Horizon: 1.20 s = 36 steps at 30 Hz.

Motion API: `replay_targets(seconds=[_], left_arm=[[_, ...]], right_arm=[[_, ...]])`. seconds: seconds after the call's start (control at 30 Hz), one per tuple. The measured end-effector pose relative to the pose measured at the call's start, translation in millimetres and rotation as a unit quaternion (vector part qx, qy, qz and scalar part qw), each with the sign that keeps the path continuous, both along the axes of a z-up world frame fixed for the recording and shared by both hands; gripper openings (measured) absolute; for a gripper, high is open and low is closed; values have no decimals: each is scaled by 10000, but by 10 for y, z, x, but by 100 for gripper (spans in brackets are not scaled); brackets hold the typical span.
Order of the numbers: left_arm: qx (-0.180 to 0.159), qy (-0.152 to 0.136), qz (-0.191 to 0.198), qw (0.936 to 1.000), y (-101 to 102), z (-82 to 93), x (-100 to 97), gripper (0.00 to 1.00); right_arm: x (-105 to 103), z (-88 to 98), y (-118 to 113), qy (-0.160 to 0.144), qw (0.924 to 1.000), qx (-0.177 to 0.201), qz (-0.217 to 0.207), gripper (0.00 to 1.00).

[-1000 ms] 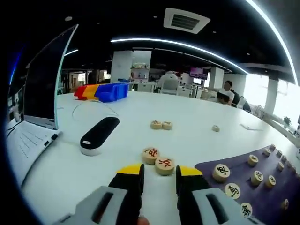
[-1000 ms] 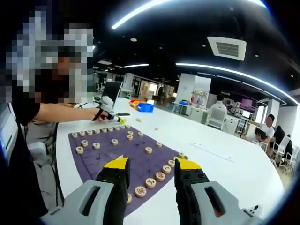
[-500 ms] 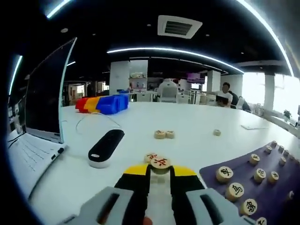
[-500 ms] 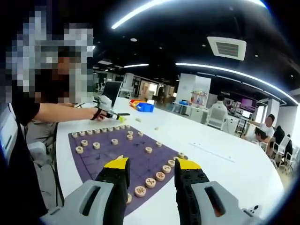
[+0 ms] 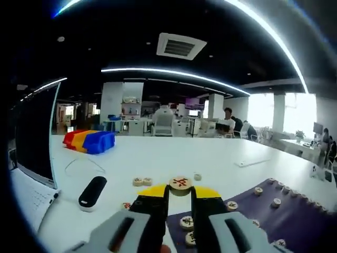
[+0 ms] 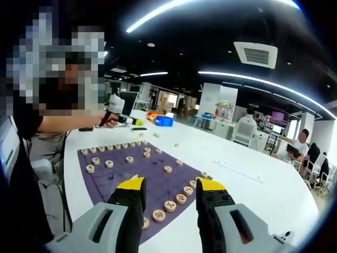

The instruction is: Pick up the chess pieces one by one and place each piece onto its starting position on the chessboard, setting the pieces on their correct points until all the chess pieces are arranged in the starting layout

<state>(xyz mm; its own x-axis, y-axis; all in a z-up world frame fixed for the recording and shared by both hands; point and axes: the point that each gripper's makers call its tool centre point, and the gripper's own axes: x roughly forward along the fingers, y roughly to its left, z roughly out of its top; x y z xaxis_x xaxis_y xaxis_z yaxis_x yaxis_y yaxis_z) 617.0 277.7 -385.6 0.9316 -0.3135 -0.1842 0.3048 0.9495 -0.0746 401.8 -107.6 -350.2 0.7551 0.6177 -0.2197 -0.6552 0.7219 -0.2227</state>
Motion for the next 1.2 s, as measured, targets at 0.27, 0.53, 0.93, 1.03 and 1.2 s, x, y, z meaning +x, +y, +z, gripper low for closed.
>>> replay_targets(seconds=[0.27,0.53,0.93,1.03,1.2], left_arm=[[-133,45,-1112,9937,-799,150,-299,19],[3,63,-2016,9794,-1412,192,-576,19],[432,356,-3139,9478,-2025,-76,-1011,19],[521,463,-3297,9415,-2115,-174,-1070,19],[885,749,-3584,9263,-2266,-451,-1180,19]], right_arm=[[10,-12,-20,25,10000,1,-10,39],[16,-24,-51,40,10000,-5,-45,39],[18,-8,-63,22,10000,0,-50,39],[15,-11,-63,23,10000,-5,-50,39],[18,-9,-70,20,10000,-1,-56,39]])
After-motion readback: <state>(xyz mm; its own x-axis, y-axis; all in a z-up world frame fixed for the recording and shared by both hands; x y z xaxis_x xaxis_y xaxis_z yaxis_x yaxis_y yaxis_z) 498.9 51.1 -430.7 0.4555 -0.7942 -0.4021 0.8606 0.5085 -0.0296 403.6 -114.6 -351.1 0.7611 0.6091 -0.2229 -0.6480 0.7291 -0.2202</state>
